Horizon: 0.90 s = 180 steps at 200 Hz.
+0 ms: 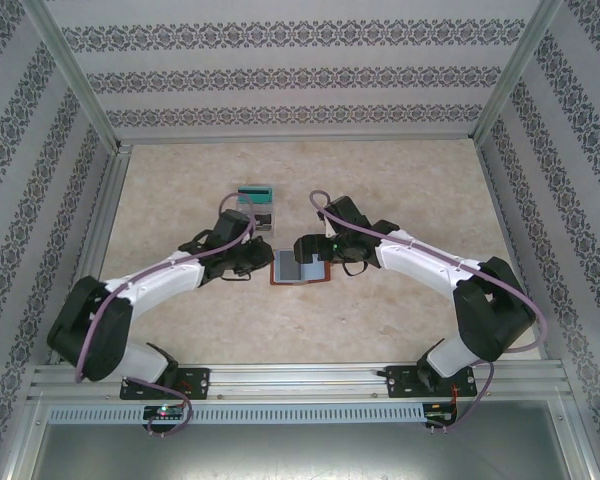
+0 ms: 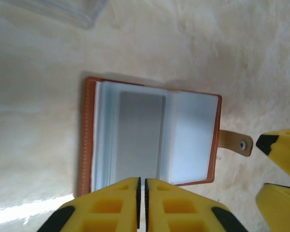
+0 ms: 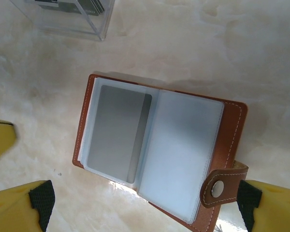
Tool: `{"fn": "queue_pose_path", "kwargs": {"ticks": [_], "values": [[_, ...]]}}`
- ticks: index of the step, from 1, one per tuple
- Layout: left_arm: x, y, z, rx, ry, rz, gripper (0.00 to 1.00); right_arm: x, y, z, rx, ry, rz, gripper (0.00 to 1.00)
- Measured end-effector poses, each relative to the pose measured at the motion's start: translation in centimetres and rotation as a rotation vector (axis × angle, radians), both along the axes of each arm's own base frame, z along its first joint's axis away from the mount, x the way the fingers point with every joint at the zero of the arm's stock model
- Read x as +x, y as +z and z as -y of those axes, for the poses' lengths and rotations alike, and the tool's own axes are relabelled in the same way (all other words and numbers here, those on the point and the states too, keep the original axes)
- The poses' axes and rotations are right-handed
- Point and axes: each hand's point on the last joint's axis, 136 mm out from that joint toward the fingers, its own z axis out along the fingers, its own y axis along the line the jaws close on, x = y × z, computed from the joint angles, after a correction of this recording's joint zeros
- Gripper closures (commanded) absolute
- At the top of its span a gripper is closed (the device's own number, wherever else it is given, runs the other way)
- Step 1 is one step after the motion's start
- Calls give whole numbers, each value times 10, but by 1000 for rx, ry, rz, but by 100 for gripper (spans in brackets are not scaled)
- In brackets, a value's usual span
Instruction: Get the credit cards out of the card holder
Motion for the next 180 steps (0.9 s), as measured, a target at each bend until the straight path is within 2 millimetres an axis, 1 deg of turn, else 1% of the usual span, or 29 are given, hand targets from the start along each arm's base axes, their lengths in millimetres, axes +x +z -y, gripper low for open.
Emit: {"fn": "queue_pose_path", "kwargs": {"ticks": [15,42,79,109,180], "values": [[0,-11,13,-7,-20,-26,89,0,0,0,1,-2,0,2],[5,-21,24,-17,-30,-50,89,0,0,0,2,-3,-1,2],[8,-36,28,-9,-29,-78,90,-2,0,3,2,-8,-3,2],[5,-59,26,19,-31,-130,91,-2,2,3,6,-8,1,2],[4,-59,30,16,-39,-128,91,-3,5,3,12,-10,6,2]]}}
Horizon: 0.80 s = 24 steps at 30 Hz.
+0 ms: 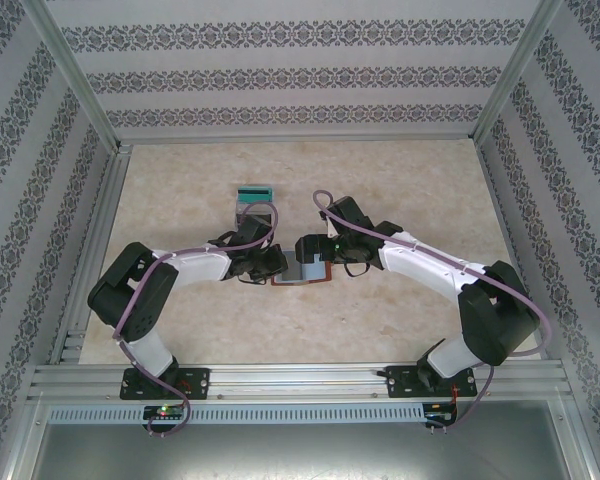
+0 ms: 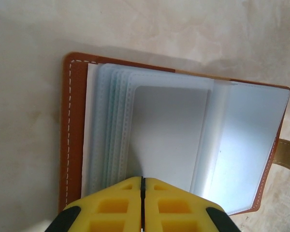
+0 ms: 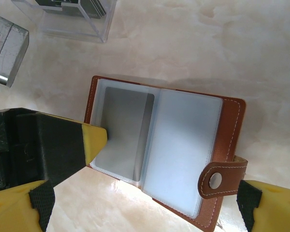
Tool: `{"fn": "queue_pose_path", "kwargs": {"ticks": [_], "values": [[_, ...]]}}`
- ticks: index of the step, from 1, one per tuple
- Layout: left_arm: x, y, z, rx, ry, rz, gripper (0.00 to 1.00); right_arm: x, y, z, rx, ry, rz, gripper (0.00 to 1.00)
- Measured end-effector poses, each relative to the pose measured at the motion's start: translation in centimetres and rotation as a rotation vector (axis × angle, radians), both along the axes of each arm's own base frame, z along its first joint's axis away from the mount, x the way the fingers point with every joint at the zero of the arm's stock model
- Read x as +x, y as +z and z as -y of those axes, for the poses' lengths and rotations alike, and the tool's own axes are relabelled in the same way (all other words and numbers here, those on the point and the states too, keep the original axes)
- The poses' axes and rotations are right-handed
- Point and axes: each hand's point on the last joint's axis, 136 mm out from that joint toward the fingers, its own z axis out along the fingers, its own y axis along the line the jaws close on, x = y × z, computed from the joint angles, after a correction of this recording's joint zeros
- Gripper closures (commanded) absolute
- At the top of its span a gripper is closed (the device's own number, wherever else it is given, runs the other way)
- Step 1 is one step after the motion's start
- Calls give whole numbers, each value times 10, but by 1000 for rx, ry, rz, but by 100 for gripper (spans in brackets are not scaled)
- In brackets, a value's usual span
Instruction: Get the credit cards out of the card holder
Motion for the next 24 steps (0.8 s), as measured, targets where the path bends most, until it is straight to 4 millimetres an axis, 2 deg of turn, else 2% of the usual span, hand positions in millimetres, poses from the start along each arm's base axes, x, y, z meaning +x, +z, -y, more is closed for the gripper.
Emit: {"fn": "queue_pose_path", "kwargs": {"ticks": [3,6,9,12,13,15,17,24], "values": [[0,0,1,-3,-2,-1,90,0,0,-1,3,3,-2,3],[1,1,1,-1,-4,1,88,-2,0,-2,11,5,-8,11],[1,3,0,11,-7,1,79,-3,1,-3,21,8,-17,26],[1,12,-3,24,-7,18,62,-4,0,-3,24,5,-24,31],[2,17,-3,24,-9,28,60,-4,-2,-3,22,4,-26,34],[4,25,-2,17,-8,43,59,-6,-6,-2,17,3,-33,38],[8,33,0,7,-8,59,59,-8,-12,1,5,2,-48,49],[8,34,1,2,-7,58,59,-12,-42,12,-58,-15,-106,64]]}}
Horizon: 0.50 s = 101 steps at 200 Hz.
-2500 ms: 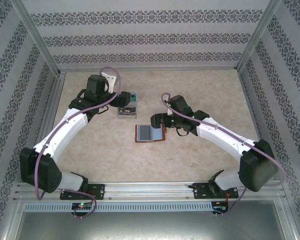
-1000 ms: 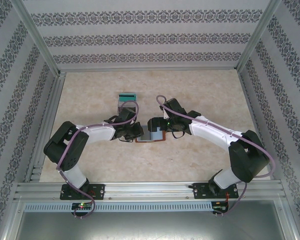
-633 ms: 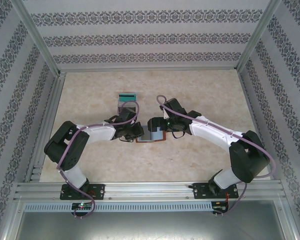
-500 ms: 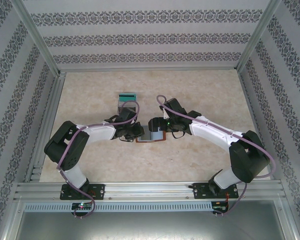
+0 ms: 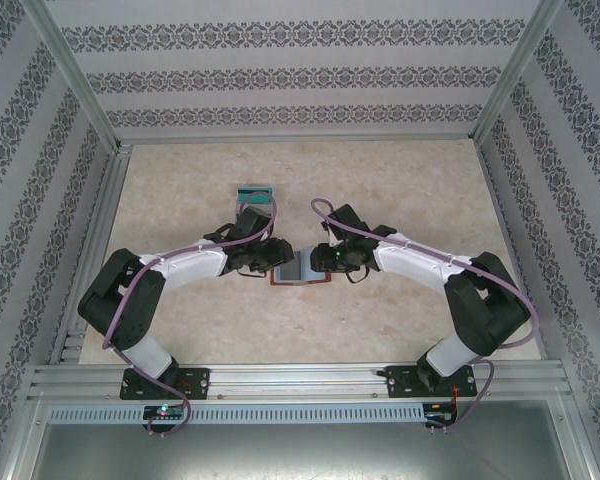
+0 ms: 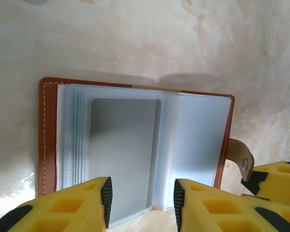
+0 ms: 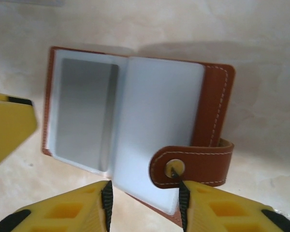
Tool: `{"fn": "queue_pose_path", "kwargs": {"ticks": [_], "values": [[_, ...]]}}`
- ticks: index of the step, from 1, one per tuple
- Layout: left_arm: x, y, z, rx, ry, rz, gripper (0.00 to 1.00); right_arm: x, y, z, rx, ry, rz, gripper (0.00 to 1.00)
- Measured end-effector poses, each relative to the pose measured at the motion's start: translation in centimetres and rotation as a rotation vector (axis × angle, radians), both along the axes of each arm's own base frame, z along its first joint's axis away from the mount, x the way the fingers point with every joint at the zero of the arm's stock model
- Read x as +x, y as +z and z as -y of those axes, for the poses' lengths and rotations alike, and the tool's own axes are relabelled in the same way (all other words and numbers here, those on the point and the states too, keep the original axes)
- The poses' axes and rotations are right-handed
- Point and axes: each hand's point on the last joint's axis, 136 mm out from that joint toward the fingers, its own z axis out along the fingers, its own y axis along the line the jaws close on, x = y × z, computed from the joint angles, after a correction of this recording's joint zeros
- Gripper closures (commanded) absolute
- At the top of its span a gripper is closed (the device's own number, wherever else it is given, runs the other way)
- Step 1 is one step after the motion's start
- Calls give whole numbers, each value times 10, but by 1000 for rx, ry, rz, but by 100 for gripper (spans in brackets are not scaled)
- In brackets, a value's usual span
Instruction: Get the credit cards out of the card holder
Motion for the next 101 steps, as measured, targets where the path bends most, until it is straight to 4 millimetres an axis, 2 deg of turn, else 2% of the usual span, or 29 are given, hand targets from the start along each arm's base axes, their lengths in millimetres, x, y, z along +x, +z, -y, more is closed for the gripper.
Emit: {"fn": "queue_pose_path", "kwargs": {"ticks": [14,27,70,101], "values": [[0,0,0,0,0,0,59,-1,-7,7,-23,-12,-10,66],[0,0,0,1,0,0,59,0,-12,11,-34,-22,-19,71],[-2,-6,-1,12,0,-19,59,-1,-28,17,-63,-24,-53,73],[-6,-19,-4,36,0,-54,59,-4,-36,18,-77,-23,-73,73]]}}
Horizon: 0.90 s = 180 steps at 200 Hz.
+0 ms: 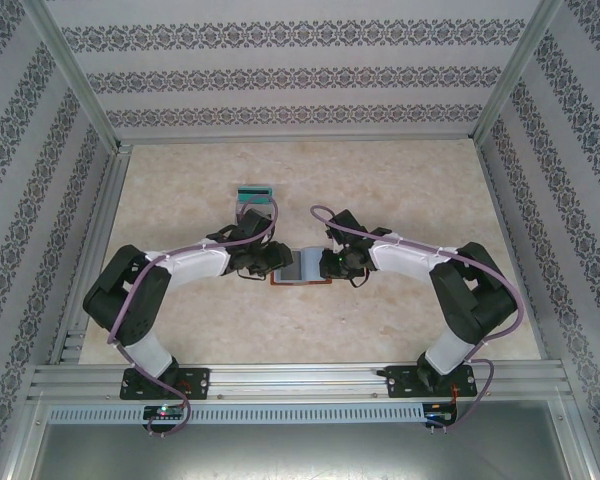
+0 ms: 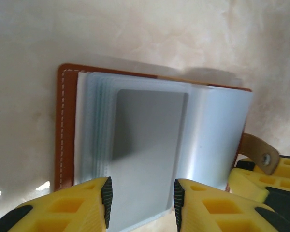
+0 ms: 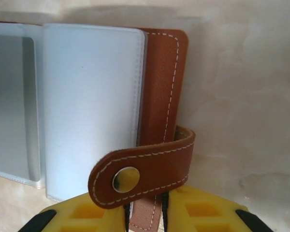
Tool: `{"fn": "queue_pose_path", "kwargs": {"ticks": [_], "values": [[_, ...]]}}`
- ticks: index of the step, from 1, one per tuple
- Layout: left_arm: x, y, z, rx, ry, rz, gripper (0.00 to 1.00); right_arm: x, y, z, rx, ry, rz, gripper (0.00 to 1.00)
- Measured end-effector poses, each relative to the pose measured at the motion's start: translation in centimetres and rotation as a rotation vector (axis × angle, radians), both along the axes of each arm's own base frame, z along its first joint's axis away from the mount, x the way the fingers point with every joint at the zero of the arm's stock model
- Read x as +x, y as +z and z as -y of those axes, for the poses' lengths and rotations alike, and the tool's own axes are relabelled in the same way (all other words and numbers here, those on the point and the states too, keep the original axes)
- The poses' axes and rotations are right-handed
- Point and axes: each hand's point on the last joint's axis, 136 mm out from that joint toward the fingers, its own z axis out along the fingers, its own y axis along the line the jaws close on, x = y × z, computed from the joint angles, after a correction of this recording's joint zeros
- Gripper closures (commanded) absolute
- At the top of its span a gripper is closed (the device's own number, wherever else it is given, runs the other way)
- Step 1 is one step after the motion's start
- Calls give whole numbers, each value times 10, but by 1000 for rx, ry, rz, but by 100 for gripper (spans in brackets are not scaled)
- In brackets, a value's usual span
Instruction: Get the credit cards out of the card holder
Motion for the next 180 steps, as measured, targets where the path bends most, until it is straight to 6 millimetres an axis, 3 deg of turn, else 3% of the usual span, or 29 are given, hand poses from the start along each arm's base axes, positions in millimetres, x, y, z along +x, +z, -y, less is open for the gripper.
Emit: {"fn": "queue_pose_path", "kwargs": {"ticks": [37,151,167,180], "values": [[-4,-9,-3,20,-1,-31,60,0,-1,0,-1,0,-2,73],[-7,-5,9,-13,-35,-23,59,-1,-4,1,-6,0,-9,72],[-8,-4,10,-13,-42,-20,54,-2,-4,1,-7,0,-11,72],[-8,-4,11,-12,-50,-16,43,-2,-5,1,-7,0,-12,72]]}}
